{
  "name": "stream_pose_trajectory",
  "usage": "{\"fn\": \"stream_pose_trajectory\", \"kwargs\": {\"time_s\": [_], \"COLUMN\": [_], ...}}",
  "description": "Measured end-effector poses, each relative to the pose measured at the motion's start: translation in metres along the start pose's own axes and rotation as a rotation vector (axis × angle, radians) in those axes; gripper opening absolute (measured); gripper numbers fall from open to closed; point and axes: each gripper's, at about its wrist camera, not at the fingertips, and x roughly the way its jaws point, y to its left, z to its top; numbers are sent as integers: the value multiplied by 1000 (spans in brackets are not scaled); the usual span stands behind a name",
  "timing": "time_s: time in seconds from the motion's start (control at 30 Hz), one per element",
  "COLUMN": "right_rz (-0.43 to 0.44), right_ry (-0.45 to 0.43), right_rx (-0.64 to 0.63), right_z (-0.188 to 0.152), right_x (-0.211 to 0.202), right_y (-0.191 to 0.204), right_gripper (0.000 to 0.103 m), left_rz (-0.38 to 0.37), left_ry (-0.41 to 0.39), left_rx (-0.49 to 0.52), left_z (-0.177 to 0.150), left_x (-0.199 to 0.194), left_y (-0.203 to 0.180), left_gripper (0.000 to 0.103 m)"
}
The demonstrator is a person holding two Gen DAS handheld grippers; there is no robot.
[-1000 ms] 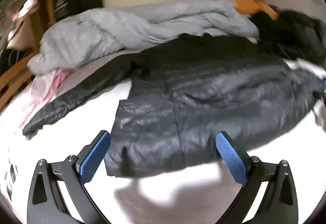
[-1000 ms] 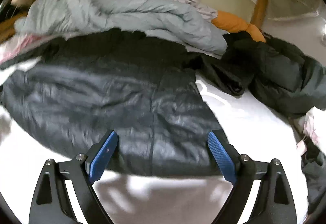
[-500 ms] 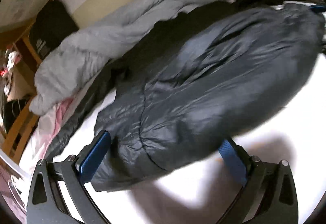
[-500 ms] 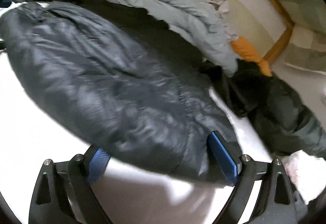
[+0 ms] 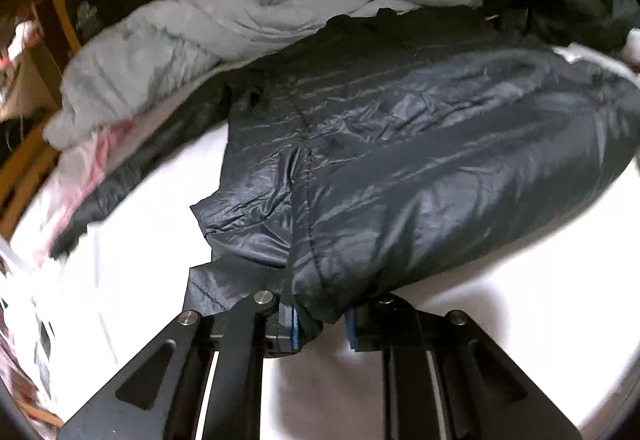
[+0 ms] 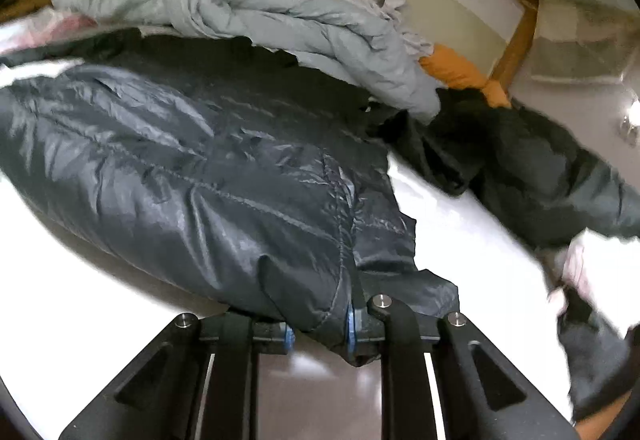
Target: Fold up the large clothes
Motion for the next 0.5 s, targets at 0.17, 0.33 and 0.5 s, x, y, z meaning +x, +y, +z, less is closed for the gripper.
{"fn": "stream_pose_trajectory", "kwargs": {"time_s": [0.17,0.33,0.5], "right_rz": [49,-10,31], "right_ry": [64,45,44], "right_rx": [-44,10,123], "right_z": [-33,-34,-30], "right_x": [-33,-39,-38], "right_y": [8,-6,-30], "right_gripper": [24,84,84], "left_rz": [-19,45,-13], "left_ry": [16,0,0], "left_rx": [-20,-84,-154], "left_z": [-25,-23,-19], "left_x": [-25,-22,-21], "left_y": [2,16,29], "left_gripper": [36,75,78]}}
